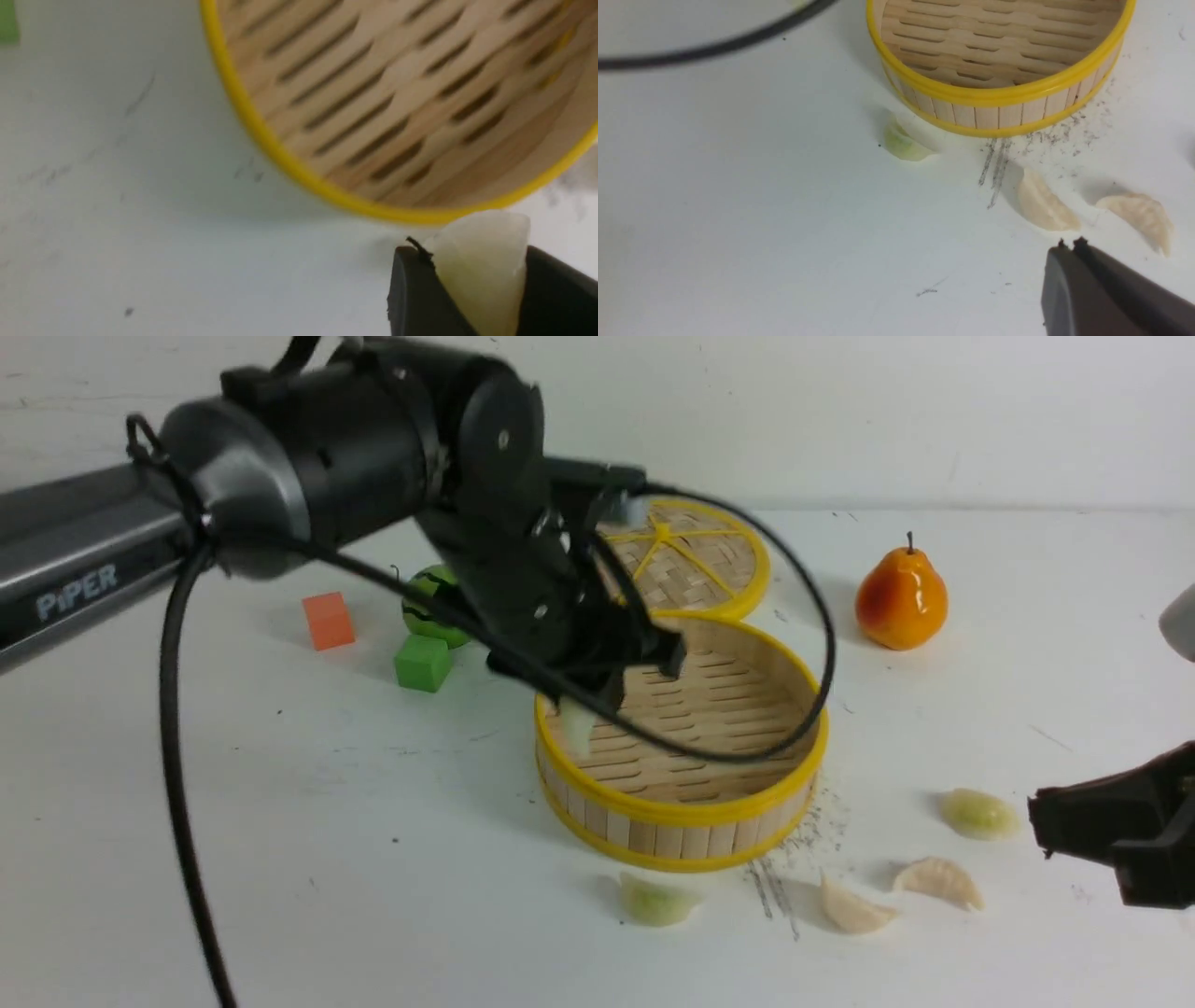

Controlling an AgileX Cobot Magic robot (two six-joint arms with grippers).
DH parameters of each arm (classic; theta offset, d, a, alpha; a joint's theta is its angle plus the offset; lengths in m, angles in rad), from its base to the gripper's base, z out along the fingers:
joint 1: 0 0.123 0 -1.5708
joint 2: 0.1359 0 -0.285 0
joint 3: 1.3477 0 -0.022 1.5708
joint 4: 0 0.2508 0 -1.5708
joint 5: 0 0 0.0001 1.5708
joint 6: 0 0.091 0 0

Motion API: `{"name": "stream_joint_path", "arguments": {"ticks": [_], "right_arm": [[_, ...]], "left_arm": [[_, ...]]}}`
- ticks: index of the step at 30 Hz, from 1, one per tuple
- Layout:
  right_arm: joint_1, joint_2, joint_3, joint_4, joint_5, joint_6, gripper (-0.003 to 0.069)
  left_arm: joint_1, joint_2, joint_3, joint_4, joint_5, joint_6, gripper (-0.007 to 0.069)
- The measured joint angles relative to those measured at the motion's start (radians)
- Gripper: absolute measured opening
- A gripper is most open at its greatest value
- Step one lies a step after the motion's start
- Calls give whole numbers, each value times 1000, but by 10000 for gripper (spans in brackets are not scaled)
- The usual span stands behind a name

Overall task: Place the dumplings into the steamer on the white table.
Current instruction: 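Place the dumpling into the bamboo steamer basket with the left gripper, then reach for and grasp a dumpling on the table with the left gripper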

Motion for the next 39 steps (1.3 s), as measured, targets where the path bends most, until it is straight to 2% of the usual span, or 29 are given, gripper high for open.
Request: {"name": "stream_joint_path", "arguments": {"ticks": [3,8,15,17,20,24,25,26,28,32,35,39], "right_arm": [[0,-13,0,54,44,1,-14],[0,-65,0,71,70,0,-14],[0,-117,0,71,74,-14,-14],[0,-120,0,71,76,-22,-14],[0,-120,0,71,77,-29,-14],[0,-120,0,71,77,-30,-14],[0,-120,0,71,77,-31,-14],[0,-120,0,71,77,-34,-14],[0,-120,0,71,74,-34,-11],[0,-120,0,72,66,-35,-10],[0,-121,0,72,67,-36,-8],[0,-137,0,64,85,-36,-3]], "left_arm": [[0,119,-174,-62,4,-14,238],[0,302,-326,-86,-65,-84,238],[0,475,-395,-85,-147,-123,247],[0,493,-395,-85,-161,-124,293],[0,489,-398,-85,-145,-126,420],[0,447,-444,-84,22,-126,589],[0,444,-444,-84,34,-126,594],[0,422,-478,-84,118,-120,613],[0,385,-533,-82,202,-87,616],[-2,296,-564,-84,231,-28,587],[-31,192,-544,-91,241,80,532],[-103,69,-411,-100,241,267,476]]}}
